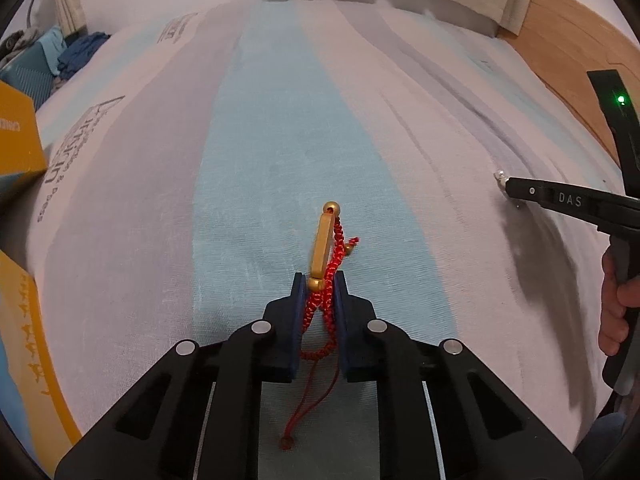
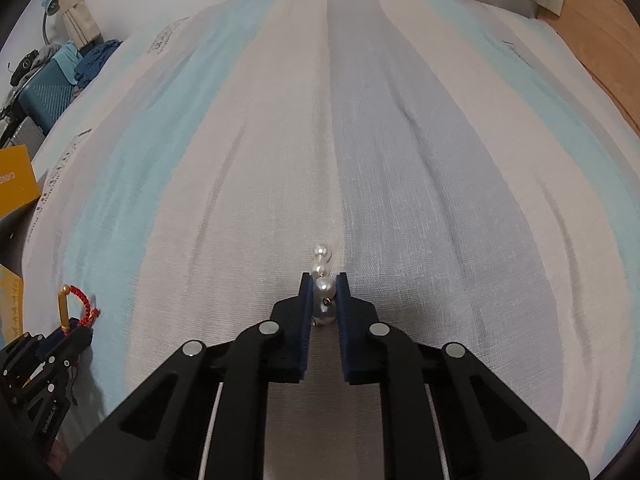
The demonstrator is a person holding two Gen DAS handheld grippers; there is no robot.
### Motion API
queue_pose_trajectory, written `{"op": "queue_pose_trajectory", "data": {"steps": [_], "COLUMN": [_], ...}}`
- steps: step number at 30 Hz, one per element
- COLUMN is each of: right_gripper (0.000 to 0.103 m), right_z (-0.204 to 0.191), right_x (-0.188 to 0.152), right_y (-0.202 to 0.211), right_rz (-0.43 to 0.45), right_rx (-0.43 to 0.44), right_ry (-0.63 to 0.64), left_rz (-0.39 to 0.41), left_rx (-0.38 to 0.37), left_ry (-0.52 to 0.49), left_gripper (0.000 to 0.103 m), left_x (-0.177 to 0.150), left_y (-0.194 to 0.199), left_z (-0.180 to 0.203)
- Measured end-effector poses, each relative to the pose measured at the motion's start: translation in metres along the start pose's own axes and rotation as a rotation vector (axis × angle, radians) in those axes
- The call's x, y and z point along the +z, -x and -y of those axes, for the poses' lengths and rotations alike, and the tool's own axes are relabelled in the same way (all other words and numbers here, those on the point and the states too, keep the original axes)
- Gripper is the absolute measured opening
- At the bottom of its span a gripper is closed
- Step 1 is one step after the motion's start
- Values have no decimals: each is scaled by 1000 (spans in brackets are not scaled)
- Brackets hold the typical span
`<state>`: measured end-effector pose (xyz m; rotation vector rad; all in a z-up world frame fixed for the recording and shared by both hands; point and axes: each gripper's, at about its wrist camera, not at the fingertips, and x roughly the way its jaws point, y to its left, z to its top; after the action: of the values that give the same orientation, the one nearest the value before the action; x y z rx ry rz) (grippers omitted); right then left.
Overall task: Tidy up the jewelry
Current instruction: 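Grasp the red cord gold-bar bracelet with the left tool while the right tool grasps the pearl string, then carry the red cord bracelet and pearl string over the white box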
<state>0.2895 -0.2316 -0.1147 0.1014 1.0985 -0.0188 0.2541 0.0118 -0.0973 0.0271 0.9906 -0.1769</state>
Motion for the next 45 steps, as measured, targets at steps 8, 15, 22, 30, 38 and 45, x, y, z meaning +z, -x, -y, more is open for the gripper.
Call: {"op": "queue_pose_trajectory", "data": {"steps": [8, 15, 22, 30, 38, 45], "right_gripper": [11, 11, 11, 11, 11, 11], "right_z": [5, 9, 8, -7, -27, -54], "right_x": [-2, -3, -9, -20, -32, -45], "right_y": [10, 24, 41, 65, 98, 138], "right_rz": [19, 35, 42, 38, 27, 43], "right_rx": [23, 41, 73, 105, 140, 173], "right_ry": [-8, -18, -37, -41, -35, -9], "left_rz": [12, 19, 26, 38, 28, 53], "left_rx": [2, 5, 20, 18, 42, 42], "left_ry": [-5, -5, 5, -1, 17, 48], "left_gripper": [13, 13, 13, 13, 13, 13], "left_x": [1, 0, -1, 0, -9, -23], "left_y": [7, 17, 37, 68, 102, 149], "left_z": [5, 6, 4, 14, 11, -6]}}
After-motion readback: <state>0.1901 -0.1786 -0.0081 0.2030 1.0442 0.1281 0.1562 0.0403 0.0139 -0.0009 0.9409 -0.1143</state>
